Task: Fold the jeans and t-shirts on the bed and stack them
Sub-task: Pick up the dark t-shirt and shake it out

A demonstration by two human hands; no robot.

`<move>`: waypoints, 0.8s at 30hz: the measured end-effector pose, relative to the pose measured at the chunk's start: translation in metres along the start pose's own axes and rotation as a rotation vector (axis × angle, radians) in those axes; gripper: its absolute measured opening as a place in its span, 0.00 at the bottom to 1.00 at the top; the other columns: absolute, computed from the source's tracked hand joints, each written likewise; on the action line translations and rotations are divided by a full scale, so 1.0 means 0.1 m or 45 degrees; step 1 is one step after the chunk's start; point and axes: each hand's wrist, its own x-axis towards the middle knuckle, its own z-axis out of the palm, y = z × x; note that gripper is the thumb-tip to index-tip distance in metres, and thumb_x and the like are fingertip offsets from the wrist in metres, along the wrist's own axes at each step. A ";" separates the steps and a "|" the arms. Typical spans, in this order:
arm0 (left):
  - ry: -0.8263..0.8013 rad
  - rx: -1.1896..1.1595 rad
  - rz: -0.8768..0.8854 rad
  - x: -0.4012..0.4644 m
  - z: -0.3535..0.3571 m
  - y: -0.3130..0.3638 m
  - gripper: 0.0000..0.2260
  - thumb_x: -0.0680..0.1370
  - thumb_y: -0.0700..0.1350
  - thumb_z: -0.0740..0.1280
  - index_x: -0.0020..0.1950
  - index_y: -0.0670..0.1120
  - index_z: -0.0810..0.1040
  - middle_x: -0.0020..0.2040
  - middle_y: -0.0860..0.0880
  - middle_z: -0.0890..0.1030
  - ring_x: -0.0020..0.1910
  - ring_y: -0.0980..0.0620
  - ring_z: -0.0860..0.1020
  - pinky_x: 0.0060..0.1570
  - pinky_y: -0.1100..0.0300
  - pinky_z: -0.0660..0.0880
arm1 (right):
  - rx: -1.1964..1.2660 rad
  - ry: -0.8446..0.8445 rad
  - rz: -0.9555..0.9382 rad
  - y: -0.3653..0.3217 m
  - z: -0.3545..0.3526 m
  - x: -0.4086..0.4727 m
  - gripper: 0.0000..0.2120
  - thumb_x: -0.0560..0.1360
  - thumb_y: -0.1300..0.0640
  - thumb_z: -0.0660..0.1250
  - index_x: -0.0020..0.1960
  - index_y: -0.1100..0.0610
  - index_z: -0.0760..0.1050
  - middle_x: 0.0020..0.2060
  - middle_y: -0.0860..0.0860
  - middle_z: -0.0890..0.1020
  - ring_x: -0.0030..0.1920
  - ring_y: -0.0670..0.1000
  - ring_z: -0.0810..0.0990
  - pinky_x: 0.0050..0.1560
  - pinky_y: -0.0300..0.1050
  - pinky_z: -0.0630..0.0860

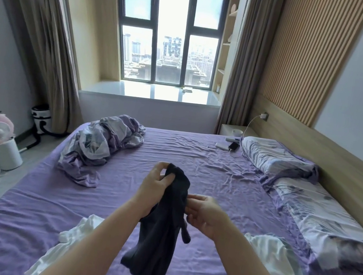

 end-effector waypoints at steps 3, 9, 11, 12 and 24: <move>-0.100 0.011 0.019 -0.01 -0.08 0.00 0.11 0.78 0.40 0.64 0.55 0.56 0.74 0.41 0.45 0.84 0.37 0.49 0.82 0.38 0.57 0.77 | -0.045 -0.013 -0.066 -0.05 0.02 -0.02 0.11 0.76 0.64 0.65 0.57 0.65 0.76 0.42 0.57 0.81 0.40 0.53 0.79 0.43 0.44 0.78; -0.303 0.117 0.006 -0.03 -0.13 -0.07 0.23 0.75 0.39 0.68 0.60 0.65 0.72 0.45 0.45 0.84 0.43 0.48 0.83 0.44 0.53 0.79 | -0.418 -0.042 -0.347 -0.05 0.11 -0.08 0.08 0.74 0.66 0.65 0.52 0.60 0.75 0.35 0.50 0.83 0.33 0.46 0.81 0.33 0.36 0.75; -0.309 0.179 0.013 -0.03 -0.12 -0.06 0.22 0.75 0.38 0.69 0.62 0.61 0.72 0.44 0.47 0.84 0.41 0.50 0.82 0.44 0.54 0.80 | -0.670 0.042 -0.444 -0.09 0.08 -0.08 0.08 0.74 0.67 0.62 0.42 0.58 0.77 0.25 0.43 0.78 0.27 0.43 0.75 0.29 0.32 0.69; -0.301 0.178 0.005 -0.02 -0.14 -0.05 0.21 0.75 0.39 0.69 0.63 0.58 0.72 0.42 0.48 0.84 0.39 0.52 0.82 0.40 0.57 0.79 | -0.755 0.120 -0.482 -0.13 0.02 -0.07 0.09 0.73 0.67 0.62 0.39 0.58 0.77 0.25 0.43 0.77 0.28 0.44 0.74 0.30 0.32 0.68; -0.387 0.178 -0.036 0.11 -0.08 0.15 0.24 0.71 0.41 0.74 0.64 0.52 0.70 0.49 0.45 0.83 0.43 0.52 0.83 0.39 0.63 0.77 | -1.244 0.075 -0.582 -0.39 -0.13 -0.10 0.11 0.72 0.57 0.66 0.55 0.54 0.76 0.45 0.53 0.82 0.44 0.51 0.81 0.45 0.45 0.77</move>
